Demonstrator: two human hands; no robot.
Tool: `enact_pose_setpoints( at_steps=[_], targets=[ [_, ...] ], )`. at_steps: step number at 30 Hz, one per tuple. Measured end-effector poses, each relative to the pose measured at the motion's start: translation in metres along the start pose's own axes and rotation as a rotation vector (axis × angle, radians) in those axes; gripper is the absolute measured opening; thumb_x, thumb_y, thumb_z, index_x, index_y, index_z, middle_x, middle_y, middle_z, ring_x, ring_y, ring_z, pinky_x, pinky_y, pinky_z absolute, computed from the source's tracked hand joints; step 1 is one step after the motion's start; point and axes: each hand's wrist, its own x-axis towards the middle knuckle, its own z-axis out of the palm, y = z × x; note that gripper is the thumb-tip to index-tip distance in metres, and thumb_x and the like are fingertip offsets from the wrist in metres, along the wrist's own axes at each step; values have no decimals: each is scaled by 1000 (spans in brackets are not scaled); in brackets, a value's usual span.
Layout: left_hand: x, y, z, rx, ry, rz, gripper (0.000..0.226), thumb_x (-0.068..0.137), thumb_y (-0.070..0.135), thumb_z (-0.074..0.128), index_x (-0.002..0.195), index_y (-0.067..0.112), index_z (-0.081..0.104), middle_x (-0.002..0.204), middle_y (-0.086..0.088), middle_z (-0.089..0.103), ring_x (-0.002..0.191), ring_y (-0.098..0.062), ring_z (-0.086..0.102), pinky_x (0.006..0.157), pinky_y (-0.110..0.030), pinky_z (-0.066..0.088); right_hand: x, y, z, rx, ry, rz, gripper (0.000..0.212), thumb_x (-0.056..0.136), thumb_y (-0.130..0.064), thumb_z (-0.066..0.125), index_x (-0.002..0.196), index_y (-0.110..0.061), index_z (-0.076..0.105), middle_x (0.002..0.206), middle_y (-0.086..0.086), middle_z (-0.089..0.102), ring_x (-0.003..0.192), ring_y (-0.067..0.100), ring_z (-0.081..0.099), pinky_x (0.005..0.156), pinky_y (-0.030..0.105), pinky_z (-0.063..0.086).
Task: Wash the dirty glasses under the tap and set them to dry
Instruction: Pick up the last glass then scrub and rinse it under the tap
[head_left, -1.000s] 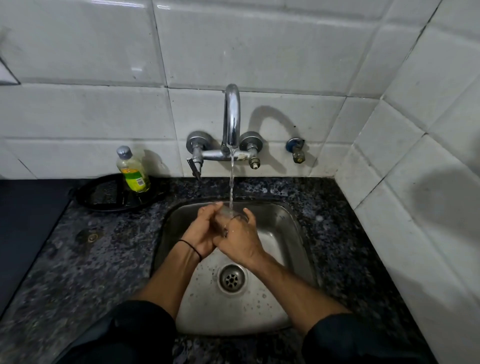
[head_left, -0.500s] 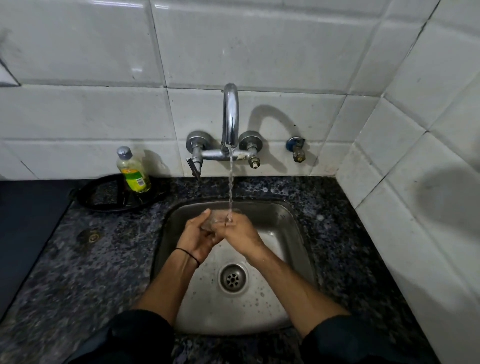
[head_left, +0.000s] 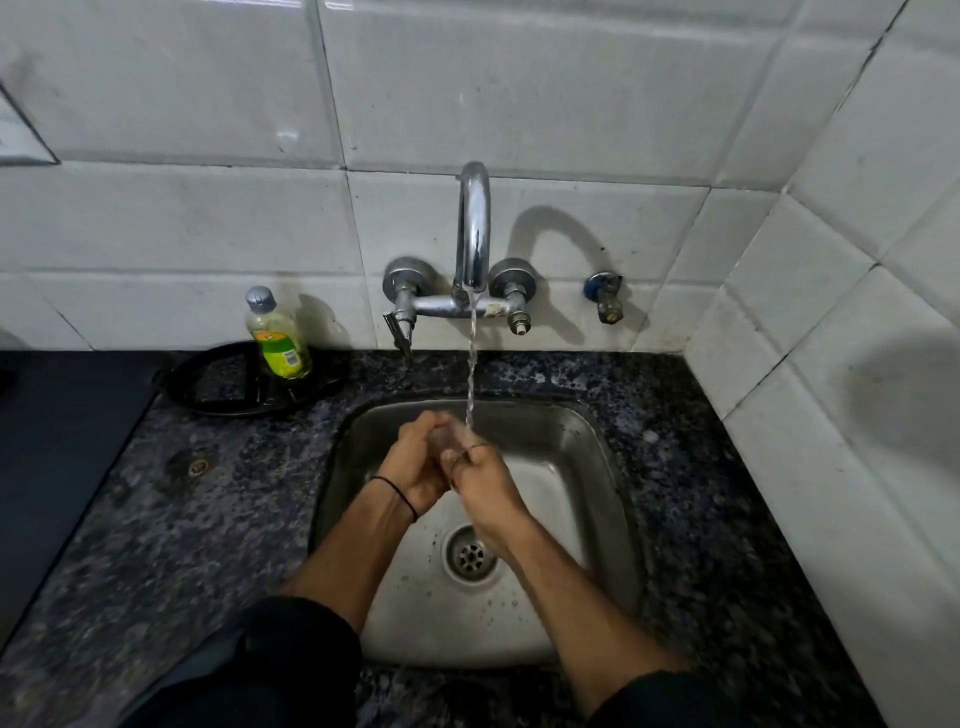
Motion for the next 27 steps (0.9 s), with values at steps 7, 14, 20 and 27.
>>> enact_pose_setpoints(
  at_steps=[7, 14, 20, 27],
  targets=[
    [2, 8, 19, 115, 71, -100, 21, 98, 24, 55, 101, 5, 64, 97, -19, 66, 85, -32, 65, 61, -42, 55, 23, -14, -32, -962, -145, -49, 39, 101, -39, 33, 132, -27, 52, 119, 9, 67, 109, 26, 64, 98, 44, 51],
    [2, -5, 9, -135, 3, -31, 46, 98, 34, 50, 67, 11, 75, 71, -10, 71, 66, -19, 71, 73, -35, 53, 33, -29, -3, 282, -18, 400, 20, 102, -5, 48, 110, 3, 64, 106, 21, 68, 104, 26, 66, 98, 37, 54],
    [5, -4, 7, -238, 89, -129, 46, 99, 40, 49, 75, 5, 68, 73, -12, 68, 72, -22, 70, 76, -34, 52, 27, -35, 10, -387, -47, 274, 22, 101, -3, 43, 97, 0, 65, 85, 14, 64, 80, 20, 61, 71, 28, 49],
    [15, 17, 13, 6, 103, -274, 42, 95, 45, 53, 97, 6, 67, 98, -18, 70, 93, -30, 64, 76, -43, 52, 33, -40, -20, -1337, -304, -50, 38, 103, -25, 42, 140, -18, 46, 130, 17, 60, 115, 35, 60, 93, 41, 47]
  ],
)
